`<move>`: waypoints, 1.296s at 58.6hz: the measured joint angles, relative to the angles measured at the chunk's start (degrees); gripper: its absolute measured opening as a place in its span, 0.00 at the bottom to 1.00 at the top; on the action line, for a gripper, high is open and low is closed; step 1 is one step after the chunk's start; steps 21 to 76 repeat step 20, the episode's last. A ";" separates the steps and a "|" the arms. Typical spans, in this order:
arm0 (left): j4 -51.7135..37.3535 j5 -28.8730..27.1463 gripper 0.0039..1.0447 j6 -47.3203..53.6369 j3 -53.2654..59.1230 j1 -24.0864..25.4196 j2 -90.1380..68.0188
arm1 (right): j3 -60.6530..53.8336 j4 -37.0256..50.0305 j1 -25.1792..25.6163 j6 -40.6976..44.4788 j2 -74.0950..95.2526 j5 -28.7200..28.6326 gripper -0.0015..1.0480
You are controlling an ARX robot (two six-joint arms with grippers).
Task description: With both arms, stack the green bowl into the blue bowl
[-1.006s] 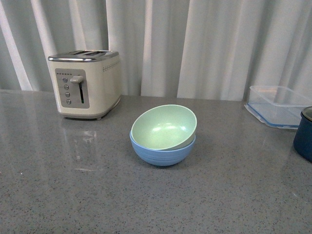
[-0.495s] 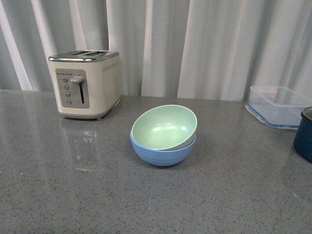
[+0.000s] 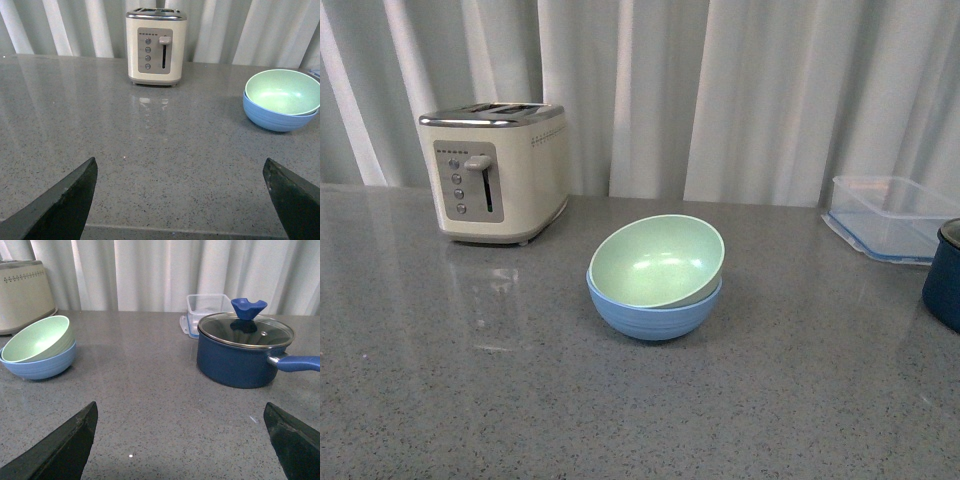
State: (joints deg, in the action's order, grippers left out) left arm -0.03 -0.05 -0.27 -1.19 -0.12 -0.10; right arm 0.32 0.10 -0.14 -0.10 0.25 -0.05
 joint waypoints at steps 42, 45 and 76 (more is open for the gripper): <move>0.00 0.00 0.94 0.00 0.00 0.00 0.00 | 0.00 0.00 0.00 0.00 0.00 0.00 0.90; 0.00 0.00 0.94 0.00 0.00 0.00 0.00 | 0.00 0.00 0.00 0.00 0.00 0.00 0.90; 0.00 0.00 0.94 0.00 0.00 0.00 0.00 | 0.00 0.00 0.00 0.00 0.00 0.00 0.90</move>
